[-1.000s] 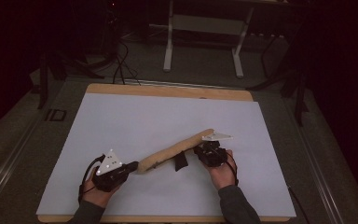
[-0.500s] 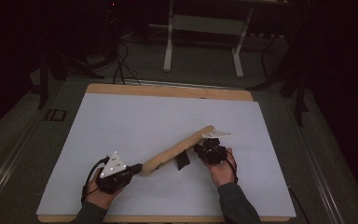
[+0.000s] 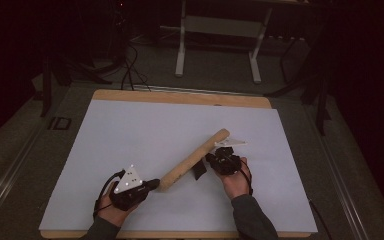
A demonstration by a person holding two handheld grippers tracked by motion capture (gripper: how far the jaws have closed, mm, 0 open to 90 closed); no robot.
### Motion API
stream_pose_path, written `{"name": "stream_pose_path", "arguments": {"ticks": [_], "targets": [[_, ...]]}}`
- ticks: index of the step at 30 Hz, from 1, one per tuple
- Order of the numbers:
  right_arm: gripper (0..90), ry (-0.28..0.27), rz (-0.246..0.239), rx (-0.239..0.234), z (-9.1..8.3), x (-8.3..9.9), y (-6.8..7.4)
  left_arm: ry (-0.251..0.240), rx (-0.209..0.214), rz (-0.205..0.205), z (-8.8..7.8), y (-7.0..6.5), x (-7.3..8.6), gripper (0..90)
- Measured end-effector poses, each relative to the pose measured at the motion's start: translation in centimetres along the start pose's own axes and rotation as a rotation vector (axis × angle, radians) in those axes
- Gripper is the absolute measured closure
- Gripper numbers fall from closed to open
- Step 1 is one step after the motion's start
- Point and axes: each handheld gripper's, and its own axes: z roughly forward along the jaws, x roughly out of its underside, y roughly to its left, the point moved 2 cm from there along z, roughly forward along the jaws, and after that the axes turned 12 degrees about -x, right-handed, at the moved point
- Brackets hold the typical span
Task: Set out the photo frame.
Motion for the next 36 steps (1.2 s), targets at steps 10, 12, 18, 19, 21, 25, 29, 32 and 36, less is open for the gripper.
{"name": "stream_pose_path", "arguments": {"ticks": [10,12,18,19,21,25,29,32,36], "targets": [[90.0,-0.008,-0.001,-0.007,0.1,-0.2,0.3,-0.003,0.021,0.010,0.3,-0.7,-0.2,89.6],[90.0,-0.008,-0.002,-0.009,0.1,-0.2,0.3,-0.005,0.027,0.007,0.4,-0.9,-0.3,89.6],[90.0,-0.012,-0.007,-0.018,0.0,-0.4,0.5,-0.009,0.045,0.011,0.6,-1.5,-0.4,89.6],[90.0,-0.014,-0.008,-0.021,0.0,-0.4,0.5,-0.009,0.048,0.014,0.7,-1.6,-0.4,89.6],[90.0,-0.014,-0.009,-0.022,0.0,-0.4,0.6,-0.012,0.053,0.016,0.8,-1.9,-0.5,89.6],[90.0,-0.014,-0.011,-0.025,0.1,-0.5,0.8,-0.014,0.062,0.021,0.9,-2.4,-0.6,89.6],[90.0,-0.015,-0.015,-0.031,0.2,-0.5,0.9,-0.016,0.075,0.026,1.1,-2.9,-0.7,89.6],[90.0,-0.015,-0.016,-0.035,0.3,-0.5,0.9,-0.017,0.081,0.030,1.2,-3.1,-0.8,89.6],[90.0,-0.016,-0.021,-0.040,0.2,-0.5,1.1,-0.019,0.082,0.034,1.3,-3.4,-0.9,89.6]]}}
